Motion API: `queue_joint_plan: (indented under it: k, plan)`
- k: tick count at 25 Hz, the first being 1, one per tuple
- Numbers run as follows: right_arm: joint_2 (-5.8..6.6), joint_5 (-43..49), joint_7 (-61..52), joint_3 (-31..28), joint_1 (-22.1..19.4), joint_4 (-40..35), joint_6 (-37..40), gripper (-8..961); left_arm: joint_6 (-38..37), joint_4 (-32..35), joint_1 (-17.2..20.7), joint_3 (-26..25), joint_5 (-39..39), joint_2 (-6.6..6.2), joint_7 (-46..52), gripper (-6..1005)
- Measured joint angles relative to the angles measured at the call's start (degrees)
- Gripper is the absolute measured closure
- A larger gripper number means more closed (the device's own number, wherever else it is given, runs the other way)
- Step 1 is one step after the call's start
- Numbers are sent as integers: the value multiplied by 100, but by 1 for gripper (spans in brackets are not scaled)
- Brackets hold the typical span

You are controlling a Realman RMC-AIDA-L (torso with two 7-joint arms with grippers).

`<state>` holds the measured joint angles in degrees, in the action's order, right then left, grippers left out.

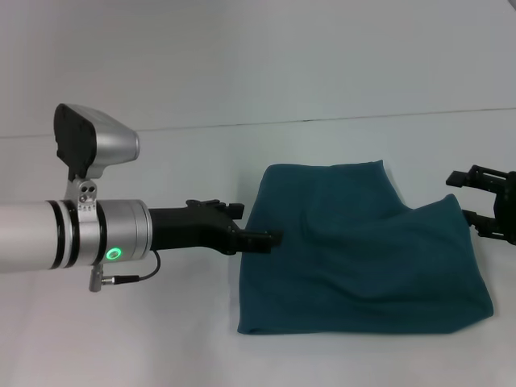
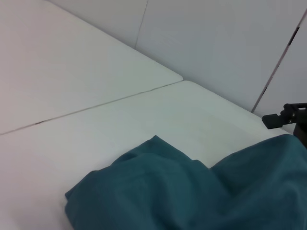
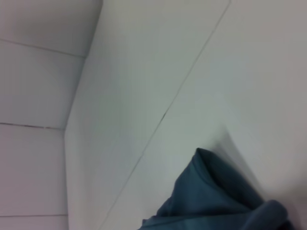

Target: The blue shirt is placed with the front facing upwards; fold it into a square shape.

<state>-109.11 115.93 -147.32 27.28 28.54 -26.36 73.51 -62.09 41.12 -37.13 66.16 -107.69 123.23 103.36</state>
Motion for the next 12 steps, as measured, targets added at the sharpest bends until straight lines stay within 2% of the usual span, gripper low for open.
queue_joint_plan:
  k: [12]
  plan:
    - [-46,0,-5,60,93,123,-130,137,58,8,4,10,-50,9,-9,85]
